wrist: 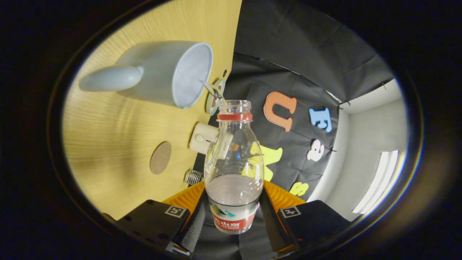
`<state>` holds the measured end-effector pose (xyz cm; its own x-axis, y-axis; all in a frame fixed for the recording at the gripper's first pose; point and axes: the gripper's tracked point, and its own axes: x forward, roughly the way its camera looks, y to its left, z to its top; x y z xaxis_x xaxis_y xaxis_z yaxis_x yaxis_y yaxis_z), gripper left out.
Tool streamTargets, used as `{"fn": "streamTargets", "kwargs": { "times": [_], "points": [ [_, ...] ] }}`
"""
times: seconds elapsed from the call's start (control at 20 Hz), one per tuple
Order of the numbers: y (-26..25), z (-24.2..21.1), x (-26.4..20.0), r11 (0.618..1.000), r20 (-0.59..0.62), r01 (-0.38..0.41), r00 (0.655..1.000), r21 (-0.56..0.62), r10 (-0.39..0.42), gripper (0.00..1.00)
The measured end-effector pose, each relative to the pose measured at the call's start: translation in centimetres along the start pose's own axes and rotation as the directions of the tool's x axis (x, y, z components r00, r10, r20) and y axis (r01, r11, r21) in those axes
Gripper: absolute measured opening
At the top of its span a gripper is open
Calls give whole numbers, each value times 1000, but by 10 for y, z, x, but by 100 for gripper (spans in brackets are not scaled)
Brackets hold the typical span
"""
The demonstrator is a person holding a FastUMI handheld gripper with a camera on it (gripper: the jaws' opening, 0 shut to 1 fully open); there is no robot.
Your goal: Take the bottle from table, then pour the juice into the cup, finally place the bottle on the coaster
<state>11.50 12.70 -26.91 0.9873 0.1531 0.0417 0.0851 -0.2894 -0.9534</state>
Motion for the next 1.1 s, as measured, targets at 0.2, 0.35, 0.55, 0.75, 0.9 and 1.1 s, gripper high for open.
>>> {"fn": "streamTargets", "kwargs": {
  "times": [0.2, 0.35, 0.55, 0.75, 0.9, 1.1],
  "points": [
    [-3, 0, -1, 1000, -2, 13, 1000, -11, -13, 79],
    [-5, 2, -2, 999, 10, 30, 1000, -24, -30, 79],
    [-9, 1, -2, 997, 13, 58, 998, -45, -58, 79],
    [-11, -1, -3, 996, 8, 62, 998, -56, -62, 79],
    [-9, -1, -8, 996, 17, 68, 998, -52, -67, 79],
    [-7, -6, -5, 996, 13, 69, 998, -61, -68, 79]
  ]
}}
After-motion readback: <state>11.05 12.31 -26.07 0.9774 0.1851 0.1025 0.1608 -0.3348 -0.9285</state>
